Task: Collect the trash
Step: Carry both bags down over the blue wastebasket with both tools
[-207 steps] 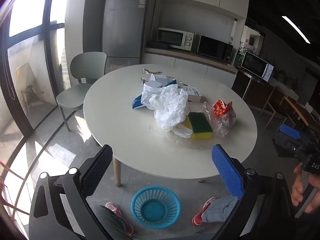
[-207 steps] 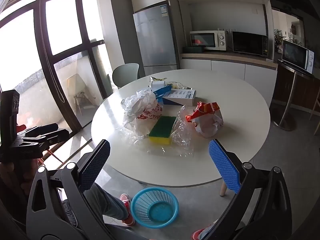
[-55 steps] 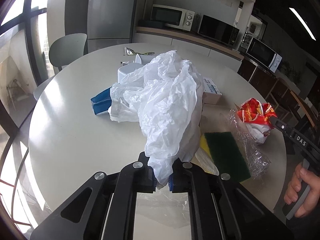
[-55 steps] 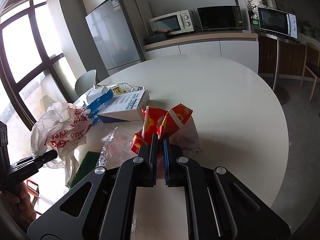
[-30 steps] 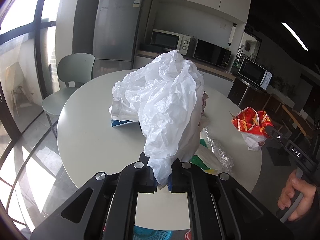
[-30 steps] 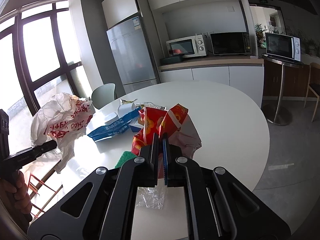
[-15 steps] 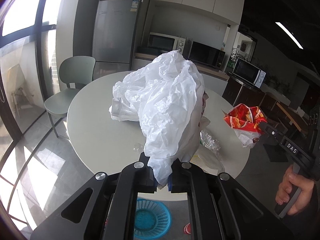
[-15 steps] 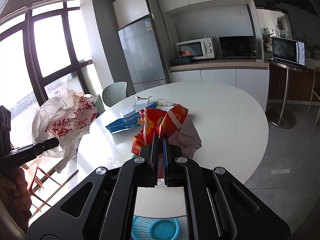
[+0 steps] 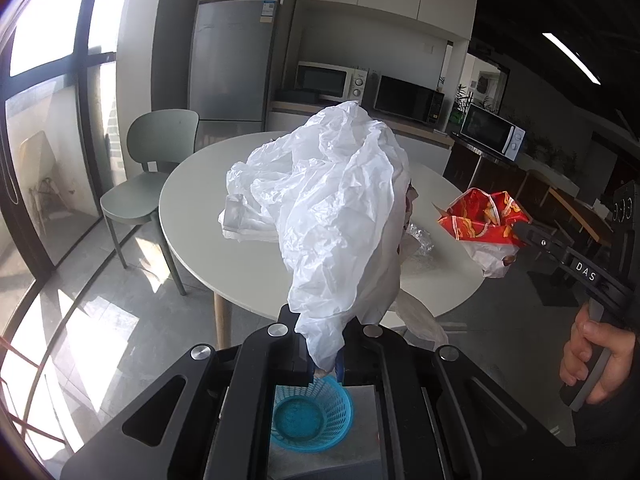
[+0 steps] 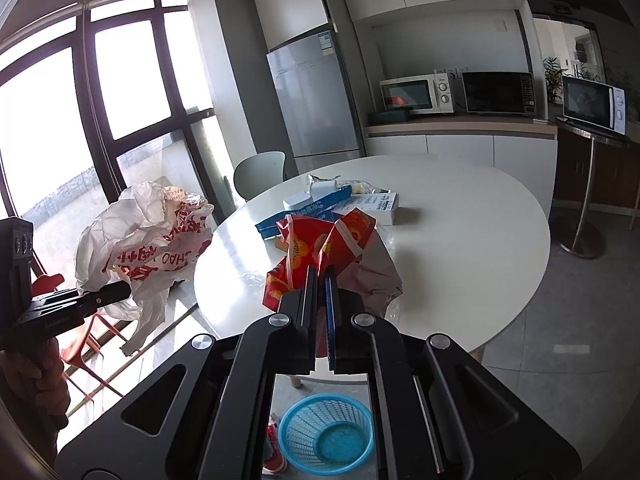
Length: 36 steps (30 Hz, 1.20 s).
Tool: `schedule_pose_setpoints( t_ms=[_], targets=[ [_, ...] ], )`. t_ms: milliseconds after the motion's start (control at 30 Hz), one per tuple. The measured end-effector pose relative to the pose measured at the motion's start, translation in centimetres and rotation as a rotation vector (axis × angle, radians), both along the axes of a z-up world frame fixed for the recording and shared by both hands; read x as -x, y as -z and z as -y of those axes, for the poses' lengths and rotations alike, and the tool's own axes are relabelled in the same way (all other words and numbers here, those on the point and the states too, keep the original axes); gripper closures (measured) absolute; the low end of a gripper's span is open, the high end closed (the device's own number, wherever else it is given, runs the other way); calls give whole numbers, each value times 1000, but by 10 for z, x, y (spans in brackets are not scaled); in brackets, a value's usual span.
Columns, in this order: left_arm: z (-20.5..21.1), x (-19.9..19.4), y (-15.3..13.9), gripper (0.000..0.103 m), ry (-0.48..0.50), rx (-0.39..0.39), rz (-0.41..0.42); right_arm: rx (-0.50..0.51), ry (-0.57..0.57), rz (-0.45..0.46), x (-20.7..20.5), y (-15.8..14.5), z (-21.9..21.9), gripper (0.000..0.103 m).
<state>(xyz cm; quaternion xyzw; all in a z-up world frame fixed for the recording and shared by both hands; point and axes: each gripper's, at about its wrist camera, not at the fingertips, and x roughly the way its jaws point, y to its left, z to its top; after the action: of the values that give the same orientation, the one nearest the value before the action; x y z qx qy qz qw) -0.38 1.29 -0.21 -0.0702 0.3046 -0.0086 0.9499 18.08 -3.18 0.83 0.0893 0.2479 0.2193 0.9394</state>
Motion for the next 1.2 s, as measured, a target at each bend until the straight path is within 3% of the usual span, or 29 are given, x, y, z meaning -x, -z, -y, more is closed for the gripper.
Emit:
schedule_pose_setpoints(
  t_ms=[267, 533, 900, 1200],
  targets=[
    [1, 26, 27, 97, 35, -17, -68, 40, -50, -26, 33, 19, -18, 100],
    [-6, 32, 77, 97, 28, 4, -192, 61, -142, -94, 44, 69, -37, 100],
    [-8, -1, 169, 97, 44, 42, -419, 105, -190, -260, 18, 158, -64, 100],
    [-9, -56, 244, 97, 64, 69, -576, 165, -202, -422, -28, 245, -84, 100]
  ],
)
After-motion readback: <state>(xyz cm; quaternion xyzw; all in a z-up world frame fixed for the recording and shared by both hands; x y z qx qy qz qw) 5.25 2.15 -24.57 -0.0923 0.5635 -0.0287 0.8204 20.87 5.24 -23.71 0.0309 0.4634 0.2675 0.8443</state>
